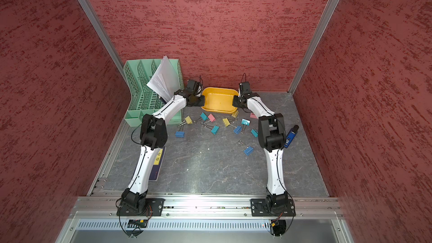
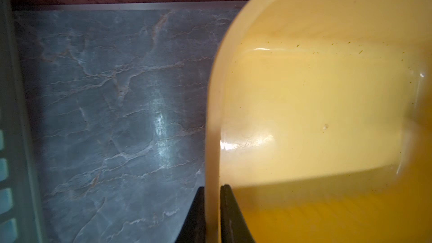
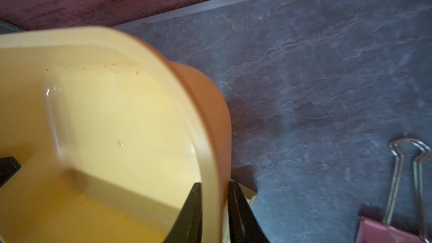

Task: Put the binder clips in the storage box
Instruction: Place the storage box at the center of the board.

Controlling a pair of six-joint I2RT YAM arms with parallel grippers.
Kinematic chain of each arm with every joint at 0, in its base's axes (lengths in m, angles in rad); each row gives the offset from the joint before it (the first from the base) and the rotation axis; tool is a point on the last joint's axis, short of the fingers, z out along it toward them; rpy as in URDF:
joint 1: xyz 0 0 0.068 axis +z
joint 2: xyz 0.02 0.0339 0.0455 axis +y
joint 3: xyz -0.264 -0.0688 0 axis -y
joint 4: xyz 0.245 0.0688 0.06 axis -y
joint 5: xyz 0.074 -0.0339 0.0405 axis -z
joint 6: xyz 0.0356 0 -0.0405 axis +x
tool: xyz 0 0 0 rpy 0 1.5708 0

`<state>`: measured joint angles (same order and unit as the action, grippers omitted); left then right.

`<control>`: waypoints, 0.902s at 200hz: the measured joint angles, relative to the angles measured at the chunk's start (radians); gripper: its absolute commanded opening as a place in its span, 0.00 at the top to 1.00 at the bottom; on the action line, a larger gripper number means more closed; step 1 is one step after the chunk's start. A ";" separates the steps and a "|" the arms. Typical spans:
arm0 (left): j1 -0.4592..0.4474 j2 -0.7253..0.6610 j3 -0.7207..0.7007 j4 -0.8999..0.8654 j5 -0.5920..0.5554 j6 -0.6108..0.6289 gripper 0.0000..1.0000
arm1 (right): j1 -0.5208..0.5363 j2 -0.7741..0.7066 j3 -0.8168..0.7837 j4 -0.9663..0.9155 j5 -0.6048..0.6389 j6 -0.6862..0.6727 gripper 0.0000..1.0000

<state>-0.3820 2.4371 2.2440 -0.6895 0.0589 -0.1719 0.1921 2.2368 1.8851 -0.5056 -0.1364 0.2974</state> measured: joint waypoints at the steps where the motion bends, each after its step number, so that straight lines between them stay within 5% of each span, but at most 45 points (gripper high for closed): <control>1: 0.000 0.000 0.000 0.000 0.000 0.000 0.85 | 0.000 -0.007 -0.005 0.000 -0.001 0.000 0.78; 49: -0.037 -0.349 -0.322 0.078 -0.017 0.004 0.85 | 0.014 -0.279 -0.198 0.023 -0.018 -0.017 0.75; 102: -0.213 -0.820 -0.975 0.179 -0.116 -0.095 0.81 | 0.102 -0.750 -0.772 0.053 -0.040 0.020 0.72; 136: -0.321 -0.954 -1.281 0.176 -0.163 -0.245 0.79 | 0.230 -0.899 -1.033 0.026 -0.036 0.084 0.72; 180: -0.427 -1.082 -1.484 0.166 -0.201 -0.403 0.77 | 0.347 -0.999 -1.159 0.010 -0.027 0.169 0.66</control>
<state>-0.8089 1.3552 0.7605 -0.5232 -0.1421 -0.5751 0.5388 1.2377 0.7261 -0.4953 -0.1635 0.4667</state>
